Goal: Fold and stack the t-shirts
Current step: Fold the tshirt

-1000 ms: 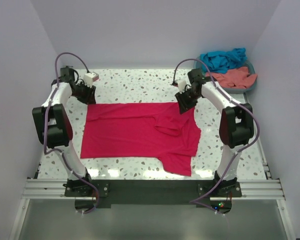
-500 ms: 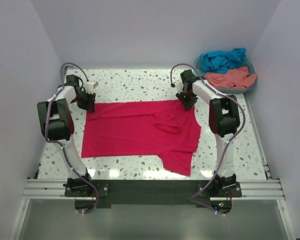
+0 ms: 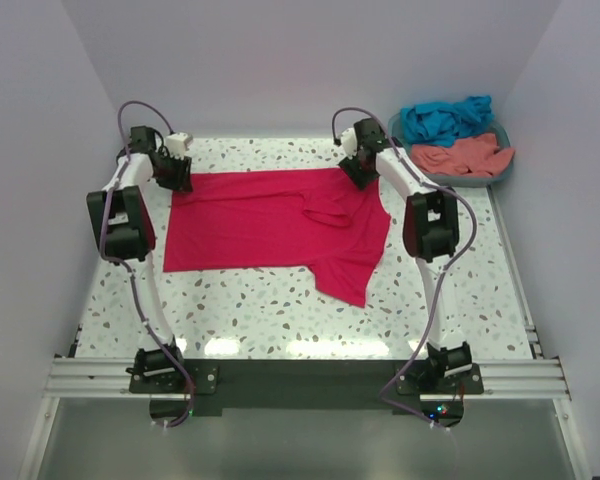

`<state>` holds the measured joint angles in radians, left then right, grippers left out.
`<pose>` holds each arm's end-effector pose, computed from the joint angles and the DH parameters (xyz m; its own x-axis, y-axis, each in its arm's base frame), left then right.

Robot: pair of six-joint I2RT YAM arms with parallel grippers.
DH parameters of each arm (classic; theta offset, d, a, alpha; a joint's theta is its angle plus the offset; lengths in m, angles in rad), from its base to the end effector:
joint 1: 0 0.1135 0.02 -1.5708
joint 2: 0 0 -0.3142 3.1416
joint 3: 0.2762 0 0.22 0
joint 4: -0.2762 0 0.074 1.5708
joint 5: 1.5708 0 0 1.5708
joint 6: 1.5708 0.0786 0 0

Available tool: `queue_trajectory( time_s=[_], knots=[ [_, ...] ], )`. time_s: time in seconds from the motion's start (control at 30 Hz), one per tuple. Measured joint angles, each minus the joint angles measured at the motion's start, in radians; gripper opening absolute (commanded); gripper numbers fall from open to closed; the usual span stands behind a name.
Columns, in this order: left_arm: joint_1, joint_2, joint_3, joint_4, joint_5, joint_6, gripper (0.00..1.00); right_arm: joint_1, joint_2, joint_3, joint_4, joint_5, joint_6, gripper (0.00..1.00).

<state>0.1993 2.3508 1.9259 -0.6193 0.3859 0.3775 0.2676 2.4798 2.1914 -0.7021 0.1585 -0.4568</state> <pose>0.5277 0.0764 0.1773 -0.7870 0.1894 -0.5872 0.3142 0.9421 -0.1172 0.5539 0.1390 0.1771 -0.6455 -0.6286 -0.4338 -0.5152 0.7777 -0.3603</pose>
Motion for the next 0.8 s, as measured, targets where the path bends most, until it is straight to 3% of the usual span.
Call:
queue_trajectory(
  time_s=[0.07, 0.13, 0.27, 0.4, 0.6, 0.8],
  knots=[
    [0.003, -0.018, -0.024, 0.002, 0.037, 0.004, 0.52, 0.0, -0.011, 0.0, -0.004, -0.034, -0.008, 0.72],
    [0.006, -0.067, -0.074, -0.008, 0.068, 0.02, 0.57, 0.0, -0.04, -0.013, -0.025, -0.079, -0.011, 0.98],
    [0.019, -0.23, -0.16, -0.077, 0.143, 0.104, 0.63, 0.002, -0.222, -0.114, -0.144, -0.217, -0.047, 0.99],
    [0.063, -0.448, -0.247, -0.169, 0.255, 0.24, 0.63, 0.018, -0.489, -0.271, -0.27, -0.347, -0.11, 0.86],
    [0.13, -0.629, -0.473, -0.307, 0.341, 0.442, 0.59, 0.124, -0.849, -0.74, -0.353, -0.438, -0.206, 0.59],
    [0.131, -0.637, -0.681, -0.376, 0.356, 0.519, 0.59, 0.279, -0.91, -1.088, -0.338, -0.419, -0.224, 0.51]
  ],
)
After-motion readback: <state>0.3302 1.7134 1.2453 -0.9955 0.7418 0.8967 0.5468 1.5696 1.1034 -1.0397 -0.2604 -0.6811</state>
